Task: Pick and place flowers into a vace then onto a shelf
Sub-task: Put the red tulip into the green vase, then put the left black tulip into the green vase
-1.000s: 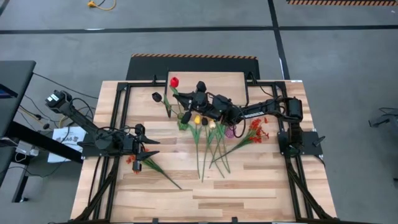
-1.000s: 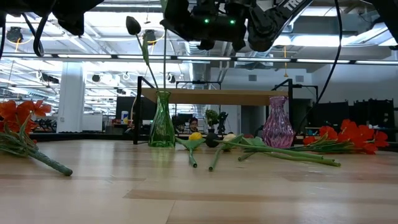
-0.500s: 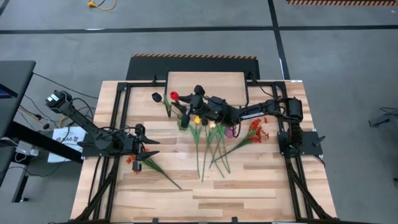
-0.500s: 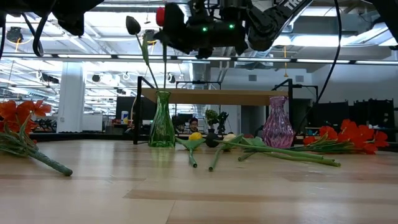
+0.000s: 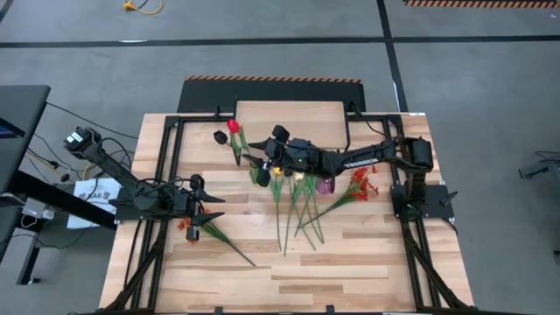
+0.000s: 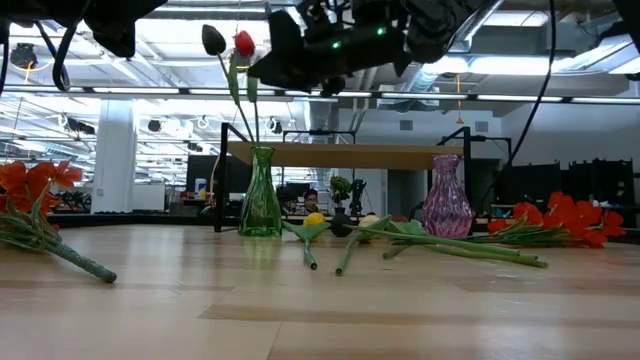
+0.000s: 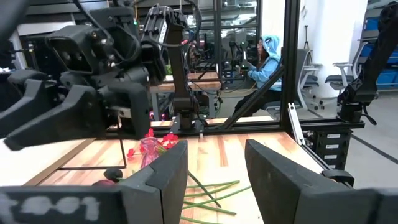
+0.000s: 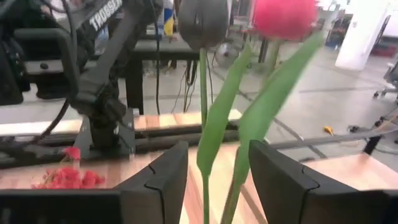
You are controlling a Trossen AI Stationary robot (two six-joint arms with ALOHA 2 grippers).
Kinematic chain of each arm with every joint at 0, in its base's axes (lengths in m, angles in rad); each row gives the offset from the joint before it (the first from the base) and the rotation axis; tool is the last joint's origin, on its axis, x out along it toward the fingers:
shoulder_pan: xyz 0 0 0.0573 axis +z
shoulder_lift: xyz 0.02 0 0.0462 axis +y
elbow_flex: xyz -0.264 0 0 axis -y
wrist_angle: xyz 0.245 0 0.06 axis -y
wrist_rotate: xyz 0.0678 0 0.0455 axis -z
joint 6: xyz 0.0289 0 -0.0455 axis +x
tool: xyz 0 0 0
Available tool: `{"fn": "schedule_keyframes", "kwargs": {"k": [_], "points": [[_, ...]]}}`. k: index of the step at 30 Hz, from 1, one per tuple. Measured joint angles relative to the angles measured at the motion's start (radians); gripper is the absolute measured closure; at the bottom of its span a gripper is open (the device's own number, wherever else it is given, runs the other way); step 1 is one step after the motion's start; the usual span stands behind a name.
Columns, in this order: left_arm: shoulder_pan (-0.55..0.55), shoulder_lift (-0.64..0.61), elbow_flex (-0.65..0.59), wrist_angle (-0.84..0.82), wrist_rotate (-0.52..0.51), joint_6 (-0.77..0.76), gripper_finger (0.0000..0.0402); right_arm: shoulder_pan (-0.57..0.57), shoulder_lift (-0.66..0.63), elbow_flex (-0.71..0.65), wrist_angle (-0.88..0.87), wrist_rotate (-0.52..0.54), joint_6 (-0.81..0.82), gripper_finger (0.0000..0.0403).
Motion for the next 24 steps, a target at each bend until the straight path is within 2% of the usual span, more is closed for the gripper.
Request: {"fn": "schedule_keyframes", "kwargs": {"k": [5, 11, 18, 24], "points": [[0.000, 0.000, 0.000, 0.000, 0.000, 0.000, 0.0252, 0.000, -0.071, 0.000, -0.155, 0.003, 0.006, 0.0232], [0.000, 0.000, 0.000, 0.000, 0.000, 0.000, 0.0252, 0.025, -0.176, 0.001, -0.405, 0.002, 0.089, 0.0240], [0.000, 0.000, 0.000, 0.000, 0.000, 0.000, 0.0252, 0.104, -0.274, 0.001, -0.684, -0.001, 0.211, 0.0256], [0.000, 0.000, 0.000, -0.002, 0.000, 0.000, 0.0252, 0.182, -0.287, 0.001, -0.817, -0.002, 0.299, 0.0267]]}}
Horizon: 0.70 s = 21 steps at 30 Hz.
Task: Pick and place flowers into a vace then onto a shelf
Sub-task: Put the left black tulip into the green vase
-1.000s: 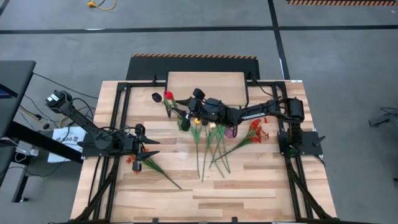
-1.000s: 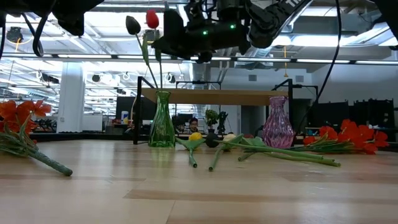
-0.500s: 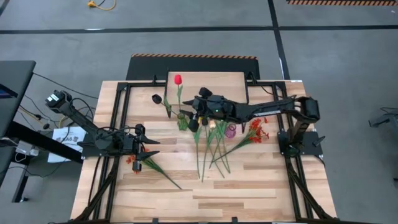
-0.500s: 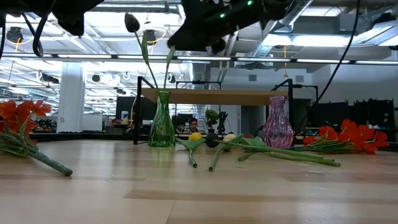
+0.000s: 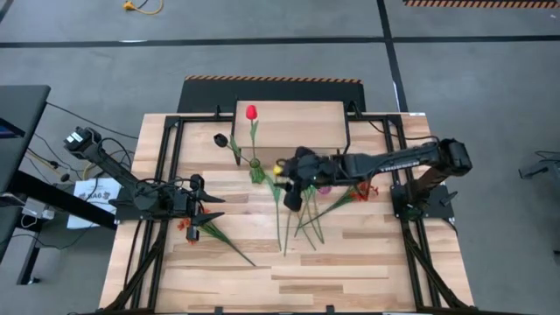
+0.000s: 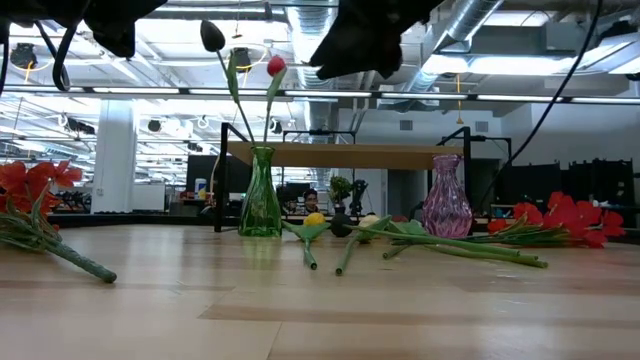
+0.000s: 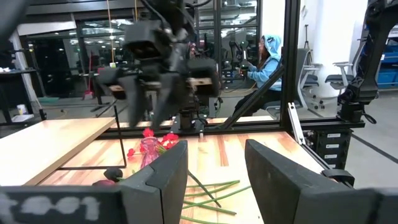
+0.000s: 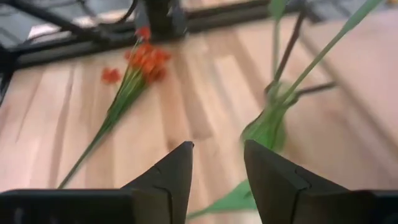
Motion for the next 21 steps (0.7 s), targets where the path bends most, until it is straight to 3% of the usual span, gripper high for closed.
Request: {"fn": "schedule_keyframes", "kwargs": {"k": [5, 7, 14, 21], "points": [[0.000, 0.000, 0.000, -0.001, 0.000, 0.000, 0.0252, 0.047, 0.059, -0.004, -0.034, 0.004, 0.061, 0.0271], [0.000, 0.000, 0.000, -0.008, 0.000, 0.000, 0.0252, 0.057, 0.107, 0.006, 0.029, 0.009, 0.092, 0.0271], [0.001, 0.001, 0.001, -0.016, 0.008, -0.008, 0.0252, 0.058, 0.224, 0.001, -0.004, 0.146, 0.255, 0.0267], [0.001, 0.001, 0.001, -0.012, 0.018, -0.022, 0.0252, 0.025, 0.264, 0.004, -0.040, 0.135, 0.363, 0.0266]]}}
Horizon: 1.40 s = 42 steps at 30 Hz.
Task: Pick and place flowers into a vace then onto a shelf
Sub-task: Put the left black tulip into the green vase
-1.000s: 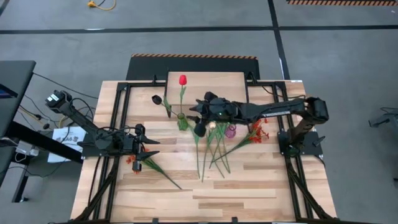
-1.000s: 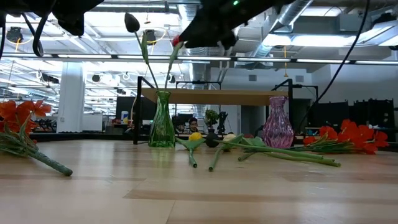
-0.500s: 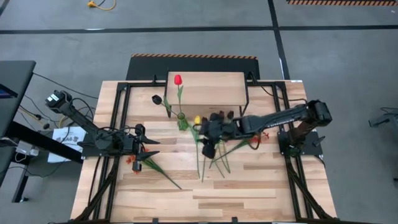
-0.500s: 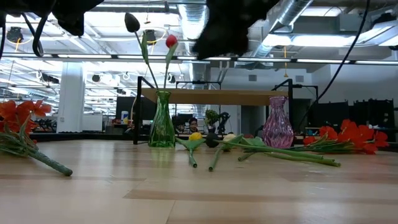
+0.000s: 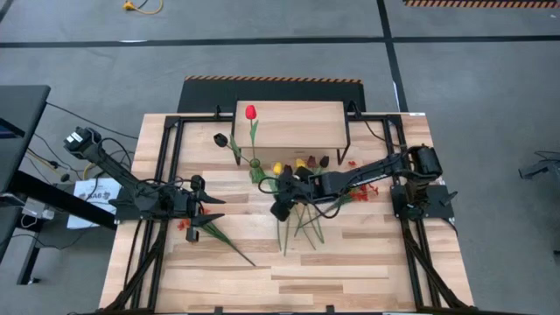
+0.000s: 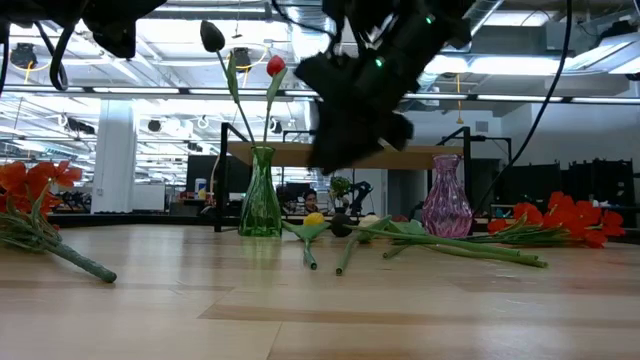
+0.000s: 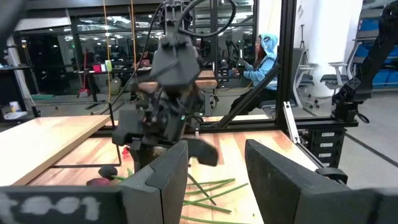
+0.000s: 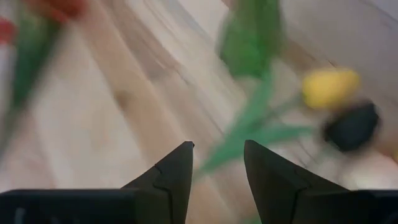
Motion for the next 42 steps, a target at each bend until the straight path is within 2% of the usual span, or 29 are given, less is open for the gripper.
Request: {"fn": "schedule_keyframes", "kwargs": {"k": [7, 21, 32, 42], "points": [[0.000, 0.000, 0.000, 0.000, 0.000, -0.006, 0.0252, -0.029, 0.002, -0.001, -0.065, -0.001, 0.059, 0.0276], [0.000, 0.000, 0.000, 0.000, -0.001, -0.006, 0.0252, -0.033, 0.002, -0.001, -0.120, -0.003, 0.079, 0.0282], [0.000, 0.000, -0.001, 0.000, 0.002, -0.006, 0.0252, -0.036, 0.120, 0.003, -0.123, -0.027, 0.073, 0.0280], [0.000, 0.000, -0.001, 0.001, 0.007, -0.006, 0.0252, -0.047, 0.127, 0.004, -0.127, -0.028, 0.070, 0.0282]]}}
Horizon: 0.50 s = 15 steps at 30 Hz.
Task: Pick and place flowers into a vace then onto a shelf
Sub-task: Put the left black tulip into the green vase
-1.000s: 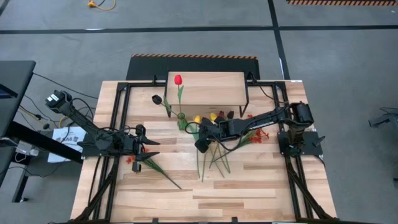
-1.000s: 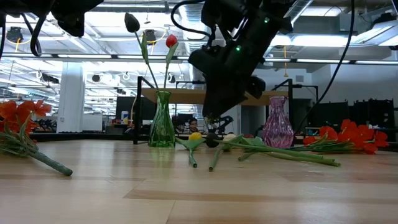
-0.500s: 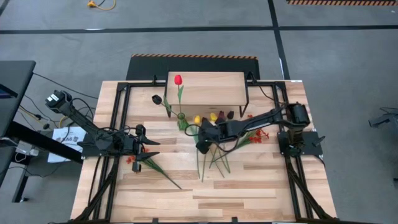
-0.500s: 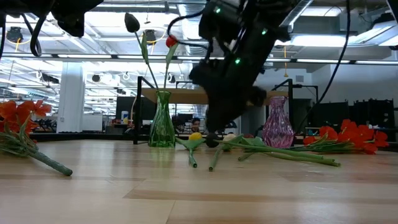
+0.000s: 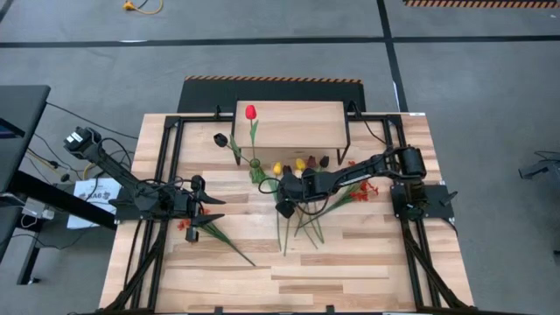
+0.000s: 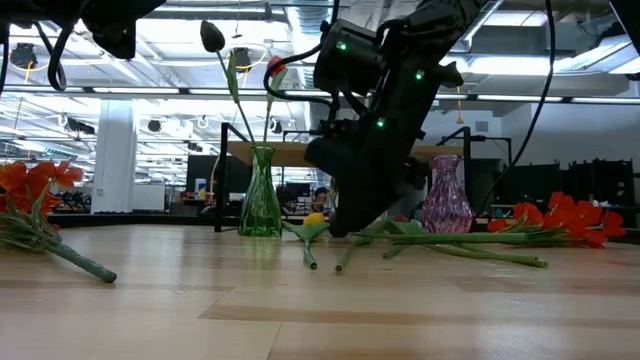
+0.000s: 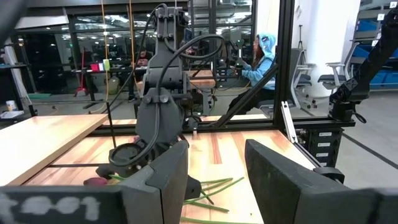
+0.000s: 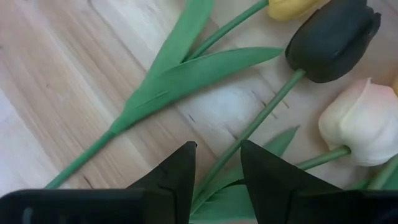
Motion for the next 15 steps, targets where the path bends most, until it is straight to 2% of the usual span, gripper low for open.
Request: {"fn": "schedule_keyframes", "kwargs": {"k": [15], "points": [[0.000, 0.000, 0.000, 0.000, -0.001, 0.000, 0.0252, 0.000, -0.003, 0.001, 0.015, 0.001, -0.008, 0.0283]]}}
